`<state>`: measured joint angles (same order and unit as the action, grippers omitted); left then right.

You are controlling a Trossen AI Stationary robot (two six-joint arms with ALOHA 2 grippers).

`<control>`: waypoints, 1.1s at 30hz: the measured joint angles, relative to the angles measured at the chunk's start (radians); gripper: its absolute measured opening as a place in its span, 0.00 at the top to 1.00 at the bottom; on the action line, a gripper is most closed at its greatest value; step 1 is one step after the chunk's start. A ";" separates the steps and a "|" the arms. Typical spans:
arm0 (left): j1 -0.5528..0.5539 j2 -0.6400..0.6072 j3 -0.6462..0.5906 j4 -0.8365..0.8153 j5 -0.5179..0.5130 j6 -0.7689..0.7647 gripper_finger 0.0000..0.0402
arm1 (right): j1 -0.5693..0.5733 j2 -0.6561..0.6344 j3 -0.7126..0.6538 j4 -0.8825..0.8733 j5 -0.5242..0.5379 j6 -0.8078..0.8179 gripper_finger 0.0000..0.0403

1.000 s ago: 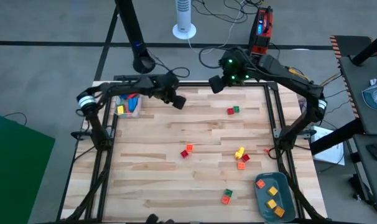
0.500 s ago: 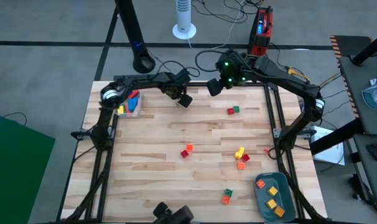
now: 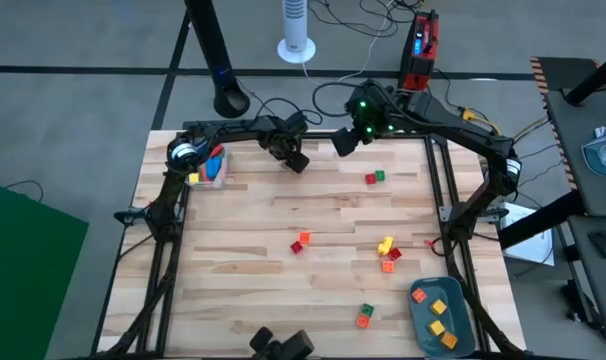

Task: Sort blocks by size
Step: Put the brown rectangular wooden block into the transparent bin

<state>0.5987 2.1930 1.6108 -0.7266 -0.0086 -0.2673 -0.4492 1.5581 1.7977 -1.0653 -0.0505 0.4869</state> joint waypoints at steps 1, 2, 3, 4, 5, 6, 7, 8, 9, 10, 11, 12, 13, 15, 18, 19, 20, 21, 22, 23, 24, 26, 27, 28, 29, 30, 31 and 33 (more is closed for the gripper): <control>0.000 0.000 0.000 -0.001 0.002 -0.001 0.67 | 0.000 0.000 0.000 0.000 0.000 -0.007 0.47; 0.000 0.000 -0.001 -0.003 0.002 -0.001 0.72 | 0.000 0.000 -0.001 0.000 0.000 -0.013 0.47; 0.000 0.000 -0.001 -0.003 0.006 -0.002 0.77 | 0.000 0.000 -0.002 0.000 0.000 -0.018 0.47; 0.000 0.000 -0.001 -0.002 0.015 -0.004 0.79 | 0.000 0.000 -0.002 0.001 0.000 -0.026 0.47; -0.001 0.000 -0.001 -0.001 0.018 -0.004 0.79 | 0.000 0.000 -0.003 0.000 0.000 -0.027 0.47; -0.002 0.001 -0.001 -0.002 0.021 -0.004 0.79 | 0.000 0.000 -0.003 0.000 0.000 -0.031 0.47; -0.002 0.001 -0.001 -0.005 0.025 -0.004 0.79 | 0.000 0.000 -0.003 0.001 0.000 -0.035 0.47; -0.002 0.001 -0.001 -0.006 0.028 -0.005 0.79 | 0.000 0.000 -0.003 0.000 0.000 -0.039 0.47; -0.003 0.001 -0.001 -0.008 0.034 -0.005 0.79 | 0.000 0.000 -0.003 0.000 0.000 -0.043 0.47; -0.004 -0.002 -0.002 -0.014 0.041 -0.005 0.79 | 0.000 0.000 -0.003 0.001 0.000 -0.049 0.47; -0.005 -0.010 -0.003 -0.027 0.047 -0.005 0.79 | 0.000 0.000 -0.003 0.000 0.000 -0.052 0.47; -0.007 -0.021 -0.004 -0.056 0.054 -0.006 0.79 | 0.000 0.000 -0.003 0.000 0.000 -0.053 0.47; -0.010 -0.036 -0.008 -0.100 0.065 -0.008 0.79 | 0.000 0.000 -0.003 0.000 0.000 -0.053 0.47; -0.017 -0.087 -0.013 -0.157 0.071 -0.007 0.79 | 0.000 0.000 -0.003 0.000 0.000 -0.052 0.47; -0.015 -0.211 -0.010 -0.196 0.067 -0.009 0.79 | 0.000 0.000 -0.003 0.000 0.000 -0.053 0.47; -0.013 -0.253 -0.011 -0.207 0.065 -0.015 0.79 | 0.000 0.000 -0.004 0.000 0.000 -0.053 0.47; -0.010 -0.292 -0.012 -0.218 0.055 -0.022 0.79 | 0.000 0.000 -0.004 0.000 -0.001 -0.053 0.47; -0.005 -0.329 -0.014 -0.239 0.050 -0.026 0.79 | 0.000 0.000 -0.005 0.000 -0.001 -0.053 0.47; 0.000 -0.363 -0.016 -0.269 0.047 -0.031 0.79 | 0.000 0.000 -0.005 0.000 0.000 -0.054 0.47; 0.008 -0.400 -0.017 -0.296 0.036 -0.039 0.79 | 0.000 0.000 -0.005 0.000 -0.001 -0.057 0.47; 0.018 -0.434 -0.016 -0.324 0.018 -0.042 0.79 | 0.000 0.000 -0.005 0.000 -0.001 -0.061 0.47; 0.048 -0.493 -0.016 -0.408 -0.033 -0.049 0.79 | 0.000 0.000 -0.005 0.000 -0.001 -0.072 0.47; 0.069 -0.515 -0.022 -0.443 -0.060 -0.054 0.79 | 0.000 0.000 -0.005 0.000 -0.001 -0.079 0.47; 0.091 -0.532 -0.029 -0.476 -0.088 -0.060 0.79 | 0.000 0.000 -0.005 0.000 -0.001 -0.085 0.47; 0.112 -0.547 -0.040 -0.507 -0.115 -0.067 0.79 | 0.001 0.000 -0.005 0.000 -0.001 -0.088 0.47; 0.134 -0.564 -0.054 -0.529 -0.132 -0.074 0.79 | 0.004 0.000 -0.005 0.000 -0.001 -0.092 0.47; 0.160 -0.584 -0.072 -0.541 -0.137 -0.080 0.79 | 0.005 0.000 -0.005 0.000 -0.001 -0.093 0.47; 0.213 -0.623 -0.124 -0.549 -0.132 -0.085 0.79 | 0.012 0.000 -0.005 0.000 -0.001 -0.095 0.47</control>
<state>0.8119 1.5696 1.4867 -1.2754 -0.1405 -0.3526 -0.4368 1.5581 1.7924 -1.0653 -0.0516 0.3914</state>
